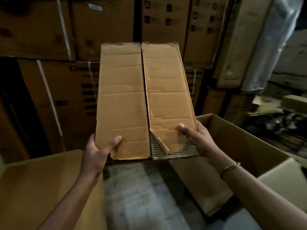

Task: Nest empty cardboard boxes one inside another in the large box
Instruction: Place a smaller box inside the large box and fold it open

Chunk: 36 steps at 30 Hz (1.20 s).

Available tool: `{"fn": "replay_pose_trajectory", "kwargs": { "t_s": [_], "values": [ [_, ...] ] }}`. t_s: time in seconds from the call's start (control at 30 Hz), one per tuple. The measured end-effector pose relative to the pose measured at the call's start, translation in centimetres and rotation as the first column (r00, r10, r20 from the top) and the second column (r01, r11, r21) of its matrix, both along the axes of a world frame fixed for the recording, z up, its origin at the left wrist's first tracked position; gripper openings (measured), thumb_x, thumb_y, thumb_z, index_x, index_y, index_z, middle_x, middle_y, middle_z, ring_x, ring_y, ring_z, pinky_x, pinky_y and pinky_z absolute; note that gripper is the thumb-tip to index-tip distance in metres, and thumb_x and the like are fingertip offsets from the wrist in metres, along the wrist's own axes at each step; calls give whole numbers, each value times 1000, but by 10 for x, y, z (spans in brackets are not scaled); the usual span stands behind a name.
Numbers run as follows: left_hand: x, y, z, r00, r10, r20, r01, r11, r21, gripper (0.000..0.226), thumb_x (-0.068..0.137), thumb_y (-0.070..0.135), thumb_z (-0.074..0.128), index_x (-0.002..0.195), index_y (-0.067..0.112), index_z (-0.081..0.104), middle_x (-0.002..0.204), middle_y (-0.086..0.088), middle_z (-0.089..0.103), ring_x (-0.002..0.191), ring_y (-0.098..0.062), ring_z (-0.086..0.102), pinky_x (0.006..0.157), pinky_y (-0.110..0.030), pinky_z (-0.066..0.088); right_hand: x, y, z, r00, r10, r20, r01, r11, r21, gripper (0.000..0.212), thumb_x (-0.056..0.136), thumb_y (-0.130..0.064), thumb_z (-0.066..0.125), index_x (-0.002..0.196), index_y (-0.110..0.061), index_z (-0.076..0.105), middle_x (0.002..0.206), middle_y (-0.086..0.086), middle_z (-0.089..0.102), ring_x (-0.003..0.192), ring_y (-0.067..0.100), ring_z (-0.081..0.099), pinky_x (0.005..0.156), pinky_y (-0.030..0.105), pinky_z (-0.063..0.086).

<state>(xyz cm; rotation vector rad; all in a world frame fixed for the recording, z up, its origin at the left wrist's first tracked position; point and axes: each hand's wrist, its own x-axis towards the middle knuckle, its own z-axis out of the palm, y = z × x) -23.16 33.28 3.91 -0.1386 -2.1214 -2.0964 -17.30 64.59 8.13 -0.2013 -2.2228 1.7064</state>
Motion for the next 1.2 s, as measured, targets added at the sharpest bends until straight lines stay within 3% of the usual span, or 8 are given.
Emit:
{"fn": "replay_pose_trajectory", "kwargs": {
  "t_s": [0.1, 0.27, 0.4, 0.5, 0.63, 0.8, 0.97, 1.2],
  "values": [
    [-4, 52, 4, 999, -22, -31, 23, 1000, 17, 88, 55, 64, 86, 129, 32, 50, 111, 15, 62, 102, -8, 61, 84, -31, 50, 9, 44, 6, 998, -44, -40, 44, 999, 10, 53, 81, -47, 73, 127, -37, 48, 121, -9, 62, 106, 10, 64, 84, 30, 55],
    [3, 149, 8, 996, -21, -90, 23, 1000, 21, 83, 63, 51, 83, 135, 25, 50, 111, 14, 61, 102, -5, 60, 81, -25, 49, 30, 140, 12, 992, -93, -84, 93, 996, -2, 44, 80, -47, 73, 118, -43, 53, 116, -10, 65, 101, 10, 67, 85, 30, 58],
    [23, 242, 2, 992, 14, -121, -8, 999, 53, 81, 69, 47, 87, 137, 27, 48, 115, 14, 62, 103, -3, 61, 86, -29, 51, 50, 233, 16, 987, -104, -124, 106, 994, 9, 62, 77, -49, 75, 133, -34, 52, 116, -9, 67, 96, 3, 69, 73, 20, 58],
    [39, 296, -1, 992, 31, -123, -22, 997, 79, 72, 74, 41, 83, 135, 34, 44, 116, 18, 60, 104, 2, 60, 86, -25, 50, 56, 291, 22, 986, -106, -129, 111, 993, 31, 73, 76, -51, 79, 139, -29, 49, 119, -8, 66, 99, 4, 68, 74, 19, 57],
    [48, 350, -3, 989, 82, -120, -72, 994, 86, 69, 75, 40, 82, 133, 35, 44, 116, 18, 62, 100, 10, 61, 86, -21, 50, 50, 347, 29, 990, -53, -133, 60, 997, 44, 71, 79, -44, 78, 141, -25, 47, 120, -7, 64, 97, 0, 68, 74, 19, 57],
    [38, 397, -8, 986, 114, -124, -106, 992, 64, 76, 73, 45, 82, 139, 28, 47, 122, 13, 63, 107, 3, 62, 88, -22, 51, 26, 399, 18, 993, -13, -118, 19, 998, 53, 71, 79, -42, 71, 142, -20, 48, 121, -4, 64, 97, -1, 68, 75, 18, 56],
    [13, 440, -19, 990, 104, -98, -101, 994, 42, 71, 72, 47, 84, 132, 31, 51, 120, 13, 65, 104, 4, 64, 88, -23, 52, 1, 445, 1, 997, 4, -72, -2, 999, 35, 67, 83, -43, 76, 140, -22, 48, 124, -3, 65, 105, 8, 68, 88, 31, 59],
    [-4, 507, -38, 995, 99, -23, -99, 995, 3, 92, 51, 74, 77, 130, 35, 51, 121, 12, 64, 109, -8, 63, 90, -32, 54, -19, 514, -10, 1000, 29, 3, -29, 998, 51, 55, 85, -41, 70, 135, -32, 48, 121, -8, 63, 107, 11, 65, 80, 26, 57]
  ]
}}
